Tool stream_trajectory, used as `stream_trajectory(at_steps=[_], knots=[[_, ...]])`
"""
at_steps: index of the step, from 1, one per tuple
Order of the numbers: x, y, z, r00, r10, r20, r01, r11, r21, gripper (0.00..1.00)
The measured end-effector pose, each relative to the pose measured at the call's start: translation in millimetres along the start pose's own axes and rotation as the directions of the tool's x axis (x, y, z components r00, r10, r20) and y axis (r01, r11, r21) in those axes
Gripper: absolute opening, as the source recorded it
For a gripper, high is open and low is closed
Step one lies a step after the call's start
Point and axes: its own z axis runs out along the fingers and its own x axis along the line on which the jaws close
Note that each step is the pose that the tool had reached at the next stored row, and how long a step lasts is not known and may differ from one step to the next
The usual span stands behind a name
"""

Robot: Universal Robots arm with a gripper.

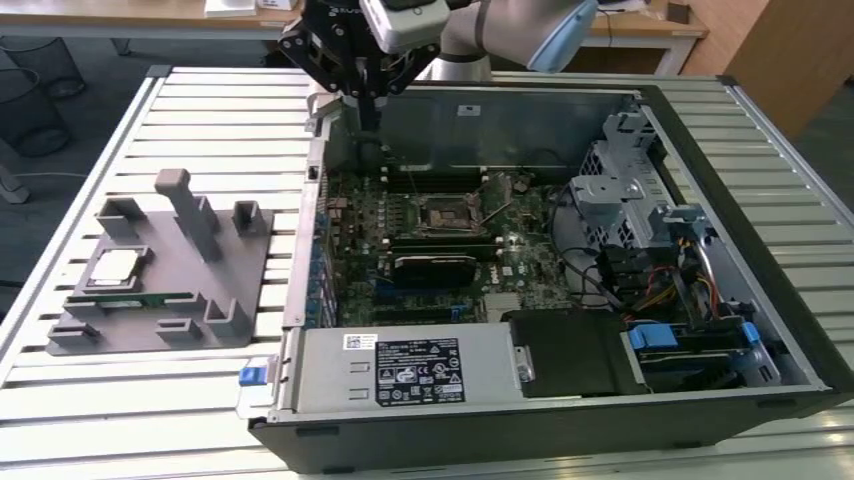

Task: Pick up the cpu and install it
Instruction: 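Reach for the cpu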

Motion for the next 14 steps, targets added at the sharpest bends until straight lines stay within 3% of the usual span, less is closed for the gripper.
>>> stream_trajectory(at_steps=[14], knots=[[16.5,-0.8,0.3,1.0000,0.000,-0.0009,0.000,1.0000,0.0000,0.10]])
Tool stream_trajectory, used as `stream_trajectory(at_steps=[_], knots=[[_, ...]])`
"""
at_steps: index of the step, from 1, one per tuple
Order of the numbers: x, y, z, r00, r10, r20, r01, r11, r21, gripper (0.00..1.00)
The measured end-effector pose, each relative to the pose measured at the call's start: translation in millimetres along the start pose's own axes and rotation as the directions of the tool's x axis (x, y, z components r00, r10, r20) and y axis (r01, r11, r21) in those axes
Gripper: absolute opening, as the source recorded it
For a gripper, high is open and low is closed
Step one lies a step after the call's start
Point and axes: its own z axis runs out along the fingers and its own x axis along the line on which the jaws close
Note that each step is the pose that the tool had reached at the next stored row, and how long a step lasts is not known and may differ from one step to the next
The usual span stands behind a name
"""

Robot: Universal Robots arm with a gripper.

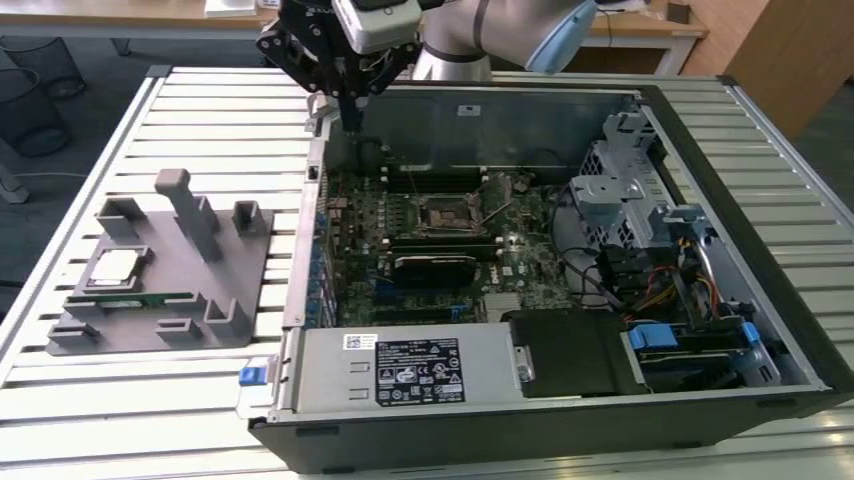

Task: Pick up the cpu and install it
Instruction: 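Reach for the cpu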

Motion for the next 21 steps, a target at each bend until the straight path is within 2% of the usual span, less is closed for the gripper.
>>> stream_trajectory(at_steps=[21], knots=[[13.7,-1.0,0.4,1.0000,0.000,-0.0008,0.000,1.0000,0.0001,0.10]])
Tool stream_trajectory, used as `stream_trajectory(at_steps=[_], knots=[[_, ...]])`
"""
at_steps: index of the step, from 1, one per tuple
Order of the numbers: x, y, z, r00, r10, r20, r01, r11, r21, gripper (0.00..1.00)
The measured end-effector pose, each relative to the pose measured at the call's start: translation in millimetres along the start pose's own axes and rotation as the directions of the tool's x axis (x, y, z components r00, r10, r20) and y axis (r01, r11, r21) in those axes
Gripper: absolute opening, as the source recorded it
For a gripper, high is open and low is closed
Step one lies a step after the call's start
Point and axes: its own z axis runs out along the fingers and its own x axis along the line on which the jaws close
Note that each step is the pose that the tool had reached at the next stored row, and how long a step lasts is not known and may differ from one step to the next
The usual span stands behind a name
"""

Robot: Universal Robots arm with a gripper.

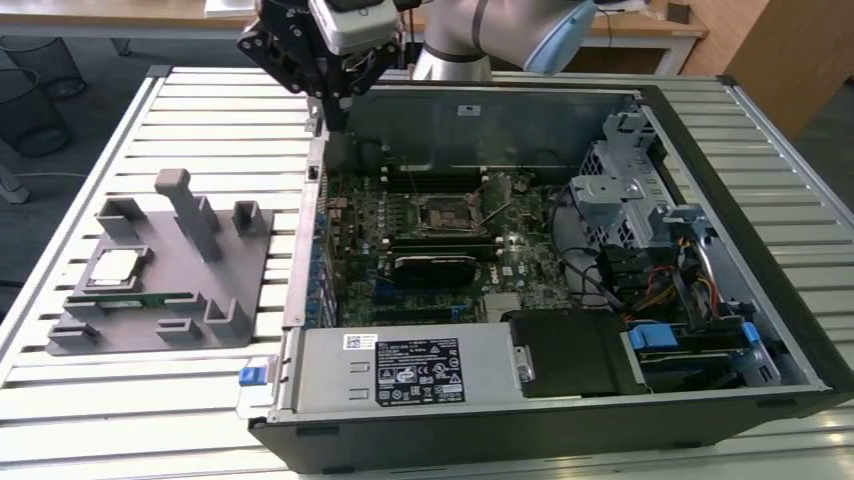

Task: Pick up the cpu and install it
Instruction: 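Reach for the cpu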

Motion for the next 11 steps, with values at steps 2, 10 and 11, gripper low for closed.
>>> stream_trajectory(at_steps=[2,10,11], knots=[[1.3,-0.1,0.0,1.0000,0.000,-0.0001,0.000,1.0000,0.0000,0.10],[6.8,-0.5,0.2,1.0000,0.000,-0.0004,0.000,1.0000,0.0000,0.10],[7.5,-0.6,0.2,1.0000,0.000,-0.0005,0.000,1.0000,0.0001,0.10]])
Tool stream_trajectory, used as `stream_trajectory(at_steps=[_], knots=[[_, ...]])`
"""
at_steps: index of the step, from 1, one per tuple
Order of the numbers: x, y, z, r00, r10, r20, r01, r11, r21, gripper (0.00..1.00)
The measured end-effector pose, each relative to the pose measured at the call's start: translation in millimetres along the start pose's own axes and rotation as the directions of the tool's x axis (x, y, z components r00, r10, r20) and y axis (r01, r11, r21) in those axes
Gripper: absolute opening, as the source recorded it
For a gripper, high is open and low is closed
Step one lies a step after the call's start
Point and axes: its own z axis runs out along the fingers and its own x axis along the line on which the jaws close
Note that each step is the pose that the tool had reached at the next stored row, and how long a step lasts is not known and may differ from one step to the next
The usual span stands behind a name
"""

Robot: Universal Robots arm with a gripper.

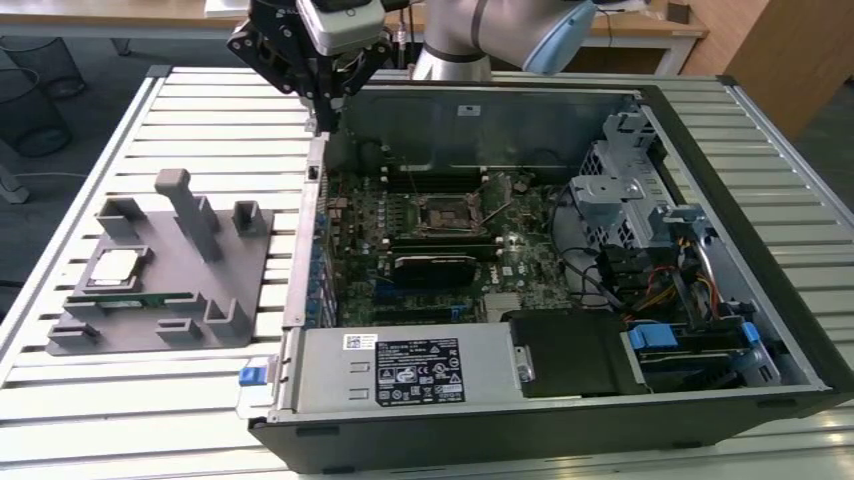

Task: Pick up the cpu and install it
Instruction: 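Reach for the cpu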

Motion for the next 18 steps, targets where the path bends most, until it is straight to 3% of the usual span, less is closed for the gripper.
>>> stream_trajectory(at_steps=[18], knots=[[13.0,-1.0,0.4,1.0000,0.000,-0.0004,0.000,1.0000,0.0000,0.10]])
